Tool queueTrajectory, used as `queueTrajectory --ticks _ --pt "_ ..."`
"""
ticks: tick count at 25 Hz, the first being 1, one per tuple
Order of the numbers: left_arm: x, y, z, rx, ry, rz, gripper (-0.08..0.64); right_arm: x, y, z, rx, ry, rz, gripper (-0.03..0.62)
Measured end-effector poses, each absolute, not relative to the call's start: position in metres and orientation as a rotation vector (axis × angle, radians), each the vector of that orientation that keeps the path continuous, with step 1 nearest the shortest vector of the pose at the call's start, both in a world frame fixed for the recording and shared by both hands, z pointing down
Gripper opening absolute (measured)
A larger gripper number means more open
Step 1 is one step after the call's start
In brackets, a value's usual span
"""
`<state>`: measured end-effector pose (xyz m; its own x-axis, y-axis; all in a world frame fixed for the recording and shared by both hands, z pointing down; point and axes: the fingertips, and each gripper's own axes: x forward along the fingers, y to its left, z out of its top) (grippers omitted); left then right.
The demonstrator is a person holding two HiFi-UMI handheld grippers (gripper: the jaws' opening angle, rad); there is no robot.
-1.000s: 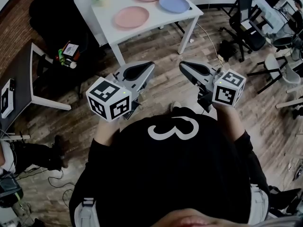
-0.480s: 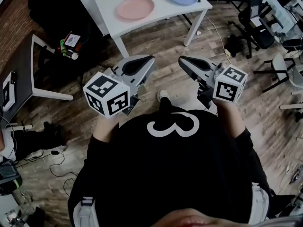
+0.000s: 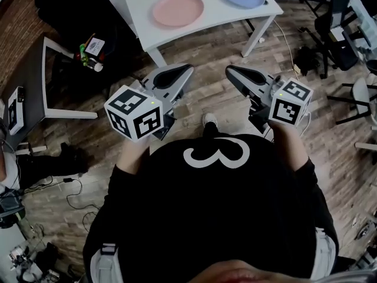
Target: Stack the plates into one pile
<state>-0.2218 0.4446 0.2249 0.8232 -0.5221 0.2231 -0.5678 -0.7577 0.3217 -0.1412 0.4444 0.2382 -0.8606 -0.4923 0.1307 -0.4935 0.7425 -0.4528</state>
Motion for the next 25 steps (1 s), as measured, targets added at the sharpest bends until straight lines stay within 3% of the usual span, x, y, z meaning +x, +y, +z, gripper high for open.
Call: queueTrajectory --ticks 25 --pt "-0.186 0.23 0.28 2.444 -0.867 0.234 0.017 -0.106 0.226 0.297 0.69 -2.891 0.923 0.025"
